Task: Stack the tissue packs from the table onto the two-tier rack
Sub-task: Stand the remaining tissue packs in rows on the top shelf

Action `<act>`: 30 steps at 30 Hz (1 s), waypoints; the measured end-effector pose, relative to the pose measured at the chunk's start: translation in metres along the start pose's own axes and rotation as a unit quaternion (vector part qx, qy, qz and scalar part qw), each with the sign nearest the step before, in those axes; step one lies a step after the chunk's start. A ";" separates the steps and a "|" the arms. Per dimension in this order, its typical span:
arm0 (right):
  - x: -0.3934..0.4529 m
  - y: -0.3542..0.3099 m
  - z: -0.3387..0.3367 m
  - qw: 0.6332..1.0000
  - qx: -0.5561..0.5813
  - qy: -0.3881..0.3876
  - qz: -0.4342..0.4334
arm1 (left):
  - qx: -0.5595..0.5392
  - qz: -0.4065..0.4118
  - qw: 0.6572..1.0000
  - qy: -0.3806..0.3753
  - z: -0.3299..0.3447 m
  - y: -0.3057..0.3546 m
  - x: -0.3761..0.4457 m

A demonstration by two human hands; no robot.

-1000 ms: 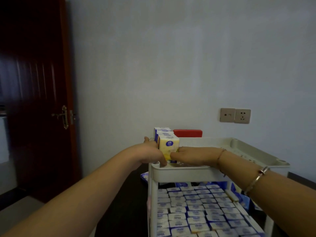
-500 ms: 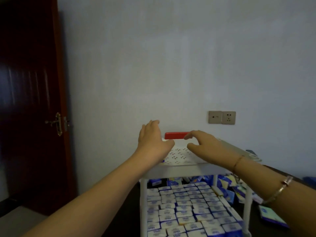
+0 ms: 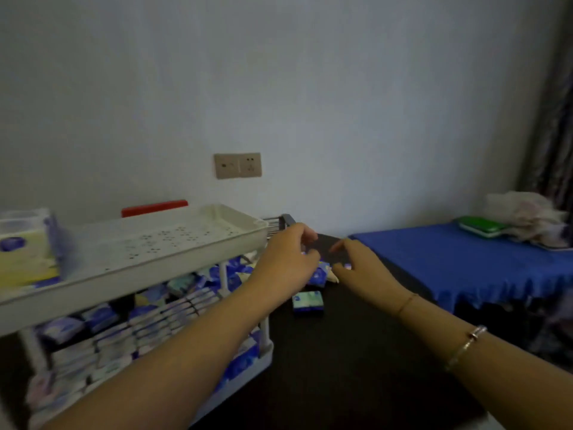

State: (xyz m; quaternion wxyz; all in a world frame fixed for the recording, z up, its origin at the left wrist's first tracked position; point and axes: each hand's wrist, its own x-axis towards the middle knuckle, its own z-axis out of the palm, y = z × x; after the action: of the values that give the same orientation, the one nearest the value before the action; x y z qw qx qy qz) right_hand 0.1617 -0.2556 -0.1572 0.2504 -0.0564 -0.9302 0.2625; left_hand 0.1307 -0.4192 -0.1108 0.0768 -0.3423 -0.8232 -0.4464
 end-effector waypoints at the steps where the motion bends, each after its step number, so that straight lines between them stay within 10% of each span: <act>1: 0.000 0.017 0.004 1.000 -0.007 -0.012 0.016 | 0.004 -0.017 1.000 -0.020 0.017 -0.010 0.005; 17: 0.075 0.165 0.097 0.995 -0.035 -0.081 0.042 | 0.078 -0.195 0.973 -0.092 0.170 -0.177 0.067; 30: 0.107 0.173 0.147 0.994 -0.082 -0.078 -0.006 | -0.118 -0.168 0.970 0.126 0.180 -0.190 0.055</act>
State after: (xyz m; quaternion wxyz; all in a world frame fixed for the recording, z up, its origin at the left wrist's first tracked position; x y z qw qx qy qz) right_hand -0.0085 -0.1500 -0.3080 0.1728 -0.0502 -0.9656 0.1875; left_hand 0.0011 -0.3196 -0.3229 0.0626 -0.1465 -0.7940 -0.5867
